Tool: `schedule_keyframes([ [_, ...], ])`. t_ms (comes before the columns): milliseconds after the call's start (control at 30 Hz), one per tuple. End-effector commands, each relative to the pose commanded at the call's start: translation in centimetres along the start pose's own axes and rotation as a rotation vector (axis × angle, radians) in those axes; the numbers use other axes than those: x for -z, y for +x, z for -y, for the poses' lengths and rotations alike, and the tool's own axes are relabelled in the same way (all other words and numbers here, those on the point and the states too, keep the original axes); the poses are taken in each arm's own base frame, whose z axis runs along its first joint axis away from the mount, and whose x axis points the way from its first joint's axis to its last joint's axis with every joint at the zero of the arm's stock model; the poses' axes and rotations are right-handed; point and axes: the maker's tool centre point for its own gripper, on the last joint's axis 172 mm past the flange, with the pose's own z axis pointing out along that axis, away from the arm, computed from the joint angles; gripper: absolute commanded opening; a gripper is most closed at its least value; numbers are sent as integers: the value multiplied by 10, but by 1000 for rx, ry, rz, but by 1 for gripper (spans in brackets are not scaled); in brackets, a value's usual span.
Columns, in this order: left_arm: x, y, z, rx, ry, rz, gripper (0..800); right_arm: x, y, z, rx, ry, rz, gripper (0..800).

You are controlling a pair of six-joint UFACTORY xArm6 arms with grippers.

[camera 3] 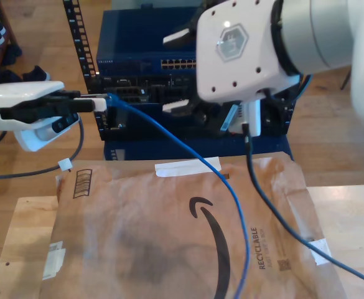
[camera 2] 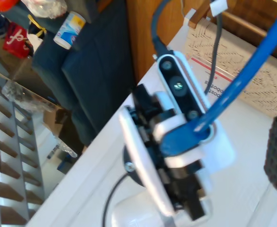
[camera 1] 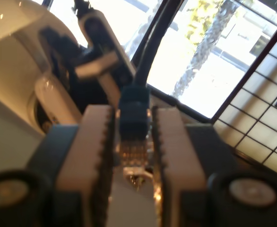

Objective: Grab the cable and plug it in

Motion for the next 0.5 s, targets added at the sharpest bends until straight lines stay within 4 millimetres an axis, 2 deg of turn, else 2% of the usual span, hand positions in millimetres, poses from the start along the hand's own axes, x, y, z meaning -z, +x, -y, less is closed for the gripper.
schedule_keyframes([
  [100,2,-1,2,54,27,21,2,-20,-10,-21,69,24,10,739],
  [167,2,0,3,76,34,24,2,-24,-21,-27,123,50,21,735],
  [367,3,2,5,94,55,30,2,-21,-34,-18,200,132,16,713],
  [500,1,3,11,102,86,34,3,-25,-31,-23,199,123,13,650],
])
